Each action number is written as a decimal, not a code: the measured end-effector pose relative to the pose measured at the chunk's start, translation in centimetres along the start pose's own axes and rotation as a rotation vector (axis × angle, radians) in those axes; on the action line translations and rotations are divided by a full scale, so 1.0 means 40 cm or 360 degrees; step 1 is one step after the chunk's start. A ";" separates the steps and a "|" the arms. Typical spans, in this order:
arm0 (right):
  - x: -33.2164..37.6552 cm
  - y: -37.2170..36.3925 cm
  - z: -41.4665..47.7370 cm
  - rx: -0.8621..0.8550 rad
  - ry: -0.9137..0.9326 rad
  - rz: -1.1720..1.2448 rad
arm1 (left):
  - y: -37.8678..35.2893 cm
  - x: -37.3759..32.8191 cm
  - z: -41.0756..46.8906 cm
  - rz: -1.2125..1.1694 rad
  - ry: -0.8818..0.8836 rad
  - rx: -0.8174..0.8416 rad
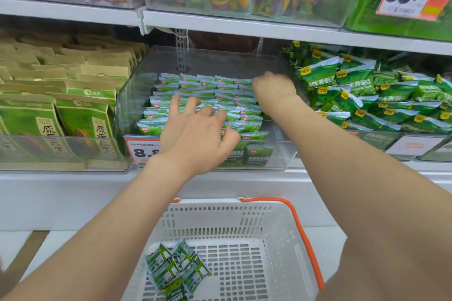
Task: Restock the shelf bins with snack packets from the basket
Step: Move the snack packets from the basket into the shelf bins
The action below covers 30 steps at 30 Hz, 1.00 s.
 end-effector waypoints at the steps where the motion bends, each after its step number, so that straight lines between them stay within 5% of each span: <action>1: 0.002 -0.003 0.002 0.0009 -0.0004 0.0044 | -0.001 0.000 0.000 0.0007 0.0001 0.0001; 11: 0.026 0.036 -0.043 0.0018 -0.0048 0.0237 | 0.009 0.006 -0.006 -0.0128 -0.0041 -0.0029; 19: 0.178 0.195 -0.306 -0.0582 0.0235 0.0427 | 0.037 0.003 -0.052 -0.0397 -0.0291 -0.0596; 26: 0.276 0.090 -0.463 -0.0016 0.0541 0.0504 | 0.007 -0.008 -0.188 -0.0514 -0.0309 -0.1083; 30: 0.303 -0.046 -0.506 0.0573 0.0881 0.0335 | -0.152 -0.009 -0.261 -0.0492 -0.0457 -0.0455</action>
Point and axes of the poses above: each hand's wrist, its own z-axis towards the middle knuckle, its own y-axis out of the back of the hand, x = y × z, the point moved 3 cm from there along z, towards the middle knuckle, and after that the axes turned 10 degrees about y, right-handed, at the moved point
